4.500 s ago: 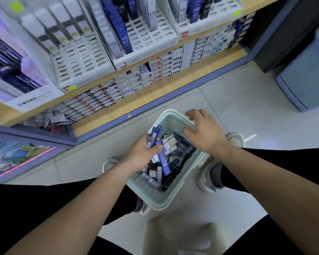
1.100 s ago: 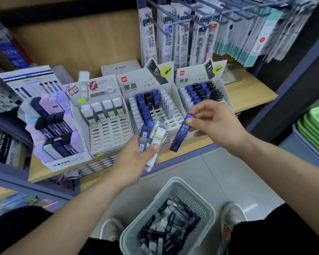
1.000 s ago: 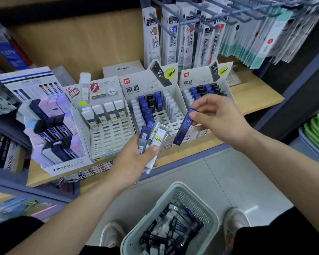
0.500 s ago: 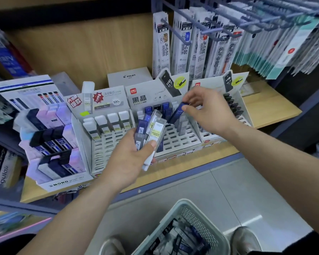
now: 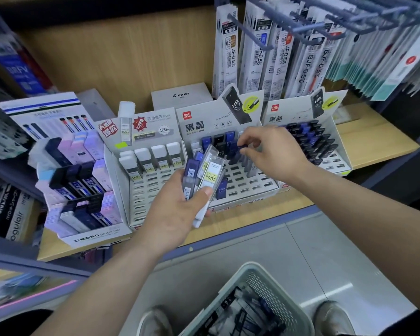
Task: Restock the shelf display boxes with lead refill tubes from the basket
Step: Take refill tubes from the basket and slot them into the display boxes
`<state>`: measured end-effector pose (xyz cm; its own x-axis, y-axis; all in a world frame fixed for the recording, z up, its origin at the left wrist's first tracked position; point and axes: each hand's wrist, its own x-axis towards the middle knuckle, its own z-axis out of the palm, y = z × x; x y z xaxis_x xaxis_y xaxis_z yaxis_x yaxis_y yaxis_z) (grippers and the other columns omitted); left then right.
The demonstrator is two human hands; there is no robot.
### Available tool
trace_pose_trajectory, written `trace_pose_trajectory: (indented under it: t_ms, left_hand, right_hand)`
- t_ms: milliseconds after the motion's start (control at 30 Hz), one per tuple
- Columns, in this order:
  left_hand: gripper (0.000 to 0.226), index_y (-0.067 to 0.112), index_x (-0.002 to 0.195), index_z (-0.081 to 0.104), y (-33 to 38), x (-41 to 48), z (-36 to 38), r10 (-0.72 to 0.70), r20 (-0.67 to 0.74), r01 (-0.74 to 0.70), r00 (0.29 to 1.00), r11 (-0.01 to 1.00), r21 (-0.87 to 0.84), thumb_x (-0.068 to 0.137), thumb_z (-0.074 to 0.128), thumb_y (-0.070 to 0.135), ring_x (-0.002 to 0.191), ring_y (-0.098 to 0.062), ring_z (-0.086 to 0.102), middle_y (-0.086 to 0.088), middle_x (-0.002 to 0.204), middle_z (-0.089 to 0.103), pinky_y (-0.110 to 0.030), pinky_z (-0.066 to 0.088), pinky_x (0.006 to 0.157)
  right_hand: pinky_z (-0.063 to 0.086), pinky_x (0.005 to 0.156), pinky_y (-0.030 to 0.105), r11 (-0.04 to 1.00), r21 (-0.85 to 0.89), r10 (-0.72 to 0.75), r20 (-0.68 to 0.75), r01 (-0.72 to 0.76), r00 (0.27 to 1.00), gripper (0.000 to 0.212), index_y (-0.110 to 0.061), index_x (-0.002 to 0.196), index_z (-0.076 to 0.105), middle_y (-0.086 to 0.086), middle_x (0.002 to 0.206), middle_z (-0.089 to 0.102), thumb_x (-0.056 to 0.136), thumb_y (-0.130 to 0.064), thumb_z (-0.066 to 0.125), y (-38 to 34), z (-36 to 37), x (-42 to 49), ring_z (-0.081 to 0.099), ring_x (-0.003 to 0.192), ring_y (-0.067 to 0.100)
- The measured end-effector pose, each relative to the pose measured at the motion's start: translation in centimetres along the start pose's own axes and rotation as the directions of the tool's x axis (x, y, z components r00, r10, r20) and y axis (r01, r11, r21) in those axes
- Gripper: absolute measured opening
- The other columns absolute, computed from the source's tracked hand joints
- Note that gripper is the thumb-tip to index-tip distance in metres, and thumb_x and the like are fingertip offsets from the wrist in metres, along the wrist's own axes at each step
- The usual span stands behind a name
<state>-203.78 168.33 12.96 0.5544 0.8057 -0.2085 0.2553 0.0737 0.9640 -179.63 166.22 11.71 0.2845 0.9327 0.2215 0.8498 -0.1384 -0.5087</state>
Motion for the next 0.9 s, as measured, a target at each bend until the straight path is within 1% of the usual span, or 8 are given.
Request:
trace_pose_trajectory:
  t_ms: [167,333,400,467,567,633,733,900]
  left_hand:
    - [0.017,0.026,0.114,0.058,-0.1,-0.4,-0.3,-0.003,-0.013,0.004,1.0,1.0,0.013,0.098,0.06,0.022,0.069,-0.014,0.071,-0.001,0.094,0.073,-0.034,0.057,0.061]
    - [0.019,0.025,0.117,0.059,-0.3,-0.3,-0.7,0.005,-0.061,-0.005,0.998,1.0,0.007,0.098,0.061,0.022,0.068,-0.013,0.071,0.004,0.089,0.071,-0.023,0.054,0.055]
    - [0.02,0.025,0.118,0.059,-0.2,-0.3,-0.6,0.003,-0.067,-0.004,0.998,1.0,-0.014,0.098,0.061,0.023,0.069,-0.013,0.071,0.005,0.088,0.072,-0.025,0.054,0.056]
    - [0.018,0.025,0.115,0.059,0.0,-0.4,-0.3,0.004,-0.069,-0.007,0.998,0.999,-0.045,0.098,0.061,0.023,0.071,-0.014,0.072,0.001,0.091,0.072,-0.029,0.057,0.058]
    - [0.015,0.025,0.11,0.057,0.7,-0.7,0.7,0.012,-0.072,-0.019,0.997,0.995,-0.099,0.098,0.062,0.019,0.066,-0.012,0.071,-0.001,0.093,0.071,-0.029,0.058,0.057]
    - [0.019,0.02,0.116,0.058,0.9,-1.0,1.4,0.047,-0.057,-0.052,0.997,0.994,-0.097,0.097,0.062,0.016,0.067,-0.011,0.07,-0.001,0.094,0.071,-0.027,0.057,0.058]
    - [0.023,0.017,0.12,0.056,1.1,-1.8,2.4,0.082,0.028,-0.08,0.996,0.994,-0.068,0.097,0.062,0.014,0.069,-0.013,0.068,-0.005,0.092,0.07,-0.029,0.057,0.061]
    - [0.025,0.016,0.121,0.056,0.2,-2.8,3.5,0.071,0.132,-0.061,0.989,0.995,-0.081,0.098,0.062,0.014,0.081,-0.022,0.072,-0.008,0.098,0.071,-0.029,0.058,0.066]
  right_hand:
    - [0.051,0.077,0.036,0.99,-0.114,-0.091,-0.097,0.08,0.991,0.013,-0.022,0.102,0.076,-0.003,0.102,0.064,0.091,-0.022,0.068,-0.3,1.5,0.4,0.056,0.102,0.025]
    - [0.054,0.077,0.041,0.992,-0.126,-0.022,-0.145,0.004,0.989,0.013,-0.022,0.101,0.076,-0.001,0.105,0.06,0.091,-0.026,0.069,-0.9,1.1,0.6,0.055,0.104,0.024]
    - [0.051,0.077,0.033,1.0,-0.022,0.006,-0.157,-0.01,0.988,0.01,-0.023,0.098,0.074,-0.004,0.099,0.061,0.091,-0.025,0.068,-2.0,-0.1,-0.3,0.059,0.093,0.016]
    - [0.049,0.073,0.026,0.966,0.241,0.104,-0.043,-0.091,0.994,0.007,-0.024,0.094,0.072,-0.007,0.089,0.067,0.095,-0.025,0.065,-3.9,-1.5,-2.1,0.062,0.079,0.01]
    - [0.055,0.068,0.035,0.729,0.59,0.257,0.236,-0.349,0.937,0.013,-0.019,0.099,0.067,0.005,0.088,0.073,0.096,-0.032,0.063,-6.8,-2.6,-5.2,0.069,0.071,0.016]
    - [0.059,0.069,0.04,0.629,0.632,0.302,0.339,-0.453,0.891,0.027,-0.014,0.105,0.062,0.009,0.091,0.073,0.093,-0.039,0.067,-8.1,-2.5,-6.7,0.071,0.072,0.02]
    - [0.059,0.063,0.04,0.529,0.705,0.368,0.309,-0.471,0.877,0.035,-0.01,0.101,0.055,0.008,0.082,0.07,0.088,-0.036,0.074,-8.8,-2.2,-8.4,0.071,0.068,0.024]
    - [0.062,0.064,0.042,0.552,0.699,0.42,0.238,-0.455,0.876,0.022,0.0,0.093,0.062,0.014,0.078,0.074,0.094,-0.021,0.068,-8.1,-2.8,-10.2,0.072,0.065,0.027]
